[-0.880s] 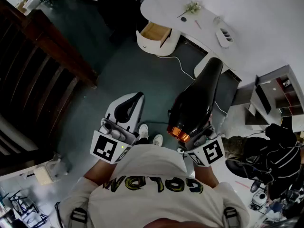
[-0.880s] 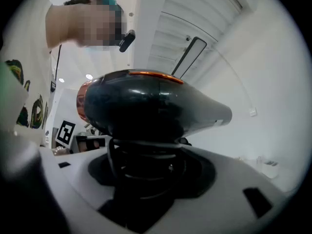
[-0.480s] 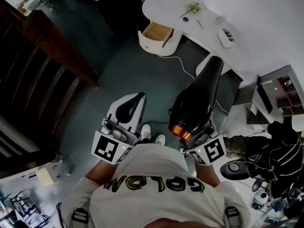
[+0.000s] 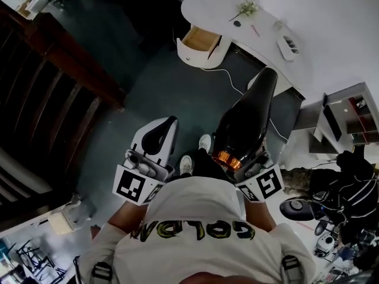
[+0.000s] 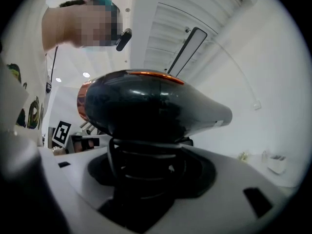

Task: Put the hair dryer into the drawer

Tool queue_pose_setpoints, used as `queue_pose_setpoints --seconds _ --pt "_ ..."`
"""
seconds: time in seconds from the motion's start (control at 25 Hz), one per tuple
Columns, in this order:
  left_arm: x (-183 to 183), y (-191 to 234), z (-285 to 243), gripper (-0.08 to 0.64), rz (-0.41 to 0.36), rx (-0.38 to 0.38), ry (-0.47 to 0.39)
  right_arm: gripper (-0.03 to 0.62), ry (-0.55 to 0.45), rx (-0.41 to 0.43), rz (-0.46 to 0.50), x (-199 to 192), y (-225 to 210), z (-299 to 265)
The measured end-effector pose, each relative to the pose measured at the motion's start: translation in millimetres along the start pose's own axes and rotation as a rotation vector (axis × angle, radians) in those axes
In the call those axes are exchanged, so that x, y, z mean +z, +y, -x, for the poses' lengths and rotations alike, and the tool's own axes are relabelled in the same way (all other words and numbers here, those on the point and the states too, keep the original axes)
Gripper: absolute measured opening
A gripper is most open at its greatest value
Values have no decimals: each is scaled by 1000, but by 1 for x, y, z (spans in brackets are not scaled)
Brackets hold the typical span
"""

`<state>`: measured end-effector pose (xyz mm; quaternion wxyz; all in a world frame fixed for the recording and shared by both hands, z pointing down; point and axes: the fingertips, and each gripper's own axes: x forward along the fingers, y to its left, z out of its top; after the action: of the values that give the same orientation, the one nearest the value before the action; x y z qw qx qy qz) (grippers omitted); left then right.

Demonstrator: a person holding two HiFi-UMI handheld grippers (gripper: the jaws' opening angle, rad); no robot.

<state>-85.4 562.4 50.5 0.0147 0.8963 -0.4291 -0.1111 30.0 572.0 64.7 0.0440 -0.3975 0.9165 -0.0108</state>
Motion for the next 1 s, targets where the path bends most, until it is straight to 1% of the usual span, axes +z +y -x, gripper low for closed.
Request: queue_pose_setpoints --seconds 0.2,0.36,0.68,0.88,1.0 --pt "-1 22 -24 11 -1 12 -2 278 16 6 -11 -7 -21 -23" --pt "-6 37 -58 11 -9 12 2 279 16 7 -17 -10 -53 -44" --pt "-21 68 -166 11 -33 -4 16 279 6 13 -23 -10 -152 -91" --pt "-22 89 -238 11 -50 15 16 279 13 36 -28 -6 -221 -125" --pt "-26 106 -269 11 -55 37 21 279 21 51 -39 -5 -254 -144"
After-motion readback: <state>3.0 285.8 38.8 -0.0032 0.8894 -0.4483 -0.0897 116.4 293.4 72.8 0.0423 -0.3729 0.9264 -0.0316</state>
